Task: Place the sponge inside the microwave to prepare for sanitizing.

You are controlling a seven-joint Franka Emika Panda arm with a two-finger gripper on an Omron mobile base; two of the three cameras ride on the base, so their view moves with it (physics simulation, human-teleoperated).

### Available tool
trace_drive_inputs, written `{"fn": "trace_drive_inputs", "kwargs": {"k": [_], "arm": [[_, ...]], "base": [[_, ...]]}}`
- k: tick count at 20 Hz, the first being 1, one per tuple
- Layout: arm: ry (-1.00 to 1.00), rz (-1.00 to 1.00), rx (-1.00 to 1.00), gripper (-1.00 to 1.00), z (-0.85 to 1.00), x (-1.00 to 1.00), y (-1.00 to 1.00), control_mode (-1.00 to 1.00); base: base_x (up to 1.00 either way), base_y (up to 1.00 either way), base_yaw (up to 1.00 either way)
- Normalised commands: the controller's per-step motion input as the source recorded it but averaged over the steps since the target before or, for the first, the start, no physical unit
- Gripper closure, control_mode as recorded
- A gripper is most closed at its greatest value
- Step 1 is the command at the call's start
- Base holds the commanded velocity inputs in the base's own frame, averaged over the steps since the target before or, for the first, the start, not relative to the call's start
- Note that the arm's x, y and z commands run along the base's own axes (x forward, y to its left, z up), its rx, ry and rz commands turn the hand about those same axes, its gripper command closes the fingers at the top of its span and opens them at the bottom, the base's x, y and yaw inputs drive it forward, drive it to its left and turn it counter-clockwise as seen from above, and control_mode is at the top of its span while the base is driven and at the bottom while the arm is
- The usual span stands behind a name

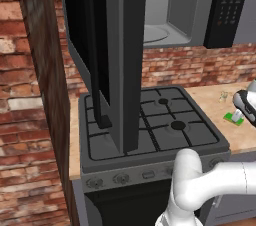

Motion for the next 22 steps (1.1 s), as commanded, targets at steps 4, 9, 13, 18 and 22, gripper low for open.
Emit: {"fn": "trace_drive_inputs", "kwargs": {"k": [4,9,13,18,22], "arm": [[0.06,0.0,0.0,-1.0,-0.11,0.0,0.07,-1.0],[0.01,0.0,0.0,-1.0,0.0,0.0,0.1,-1.0],[0.0,0.01,0.0,-1.0,0.0,0.0,0.1,-1.0],[0.0,0.01,0.0,-1.0,-0.01,-0.01,0.11,-1.0],[0.0,0.01,0.0,-1.0,-0.03,-0.02,0.12,-1.0]], "base": [[0.0,0.0,0.0],[0.0,0.0,0.0],[0.0,0.0,0.0],[0.0,0.0,0.0],[0.0,0.0,0.0]]}}
